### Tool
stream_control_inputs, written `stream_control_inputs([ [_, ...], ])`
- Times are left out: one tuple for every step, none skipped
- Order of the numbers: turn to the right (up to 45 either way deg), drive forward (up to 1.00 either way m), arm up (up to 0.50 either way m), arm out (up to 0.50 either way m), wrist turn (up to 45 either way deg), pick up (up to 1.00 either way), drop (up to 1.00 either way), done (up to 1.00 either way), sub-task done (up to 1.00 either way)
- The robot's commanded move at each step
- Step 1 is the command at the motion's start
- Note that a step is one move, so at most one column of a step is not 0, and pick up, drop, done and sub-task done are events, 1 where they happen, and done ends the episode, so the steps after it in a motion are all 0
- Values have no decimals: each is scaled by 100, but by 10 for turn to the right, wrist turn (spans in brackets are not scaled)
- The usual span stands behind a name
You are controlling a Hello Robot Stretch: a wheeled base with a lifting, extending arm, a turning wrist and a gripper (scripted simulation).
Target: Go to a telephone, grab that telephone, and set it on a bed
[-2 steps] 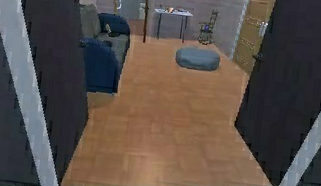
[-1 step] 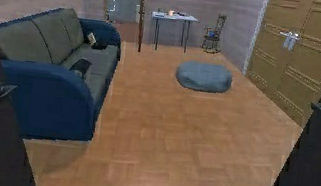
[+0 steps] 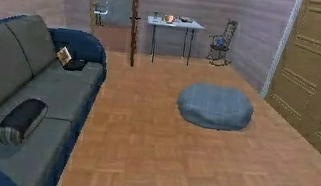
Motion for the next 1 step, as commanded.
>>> stream_control_inputs([
  [-60, 0, 0, 0, 0, 0, 0, 0, 0],
])
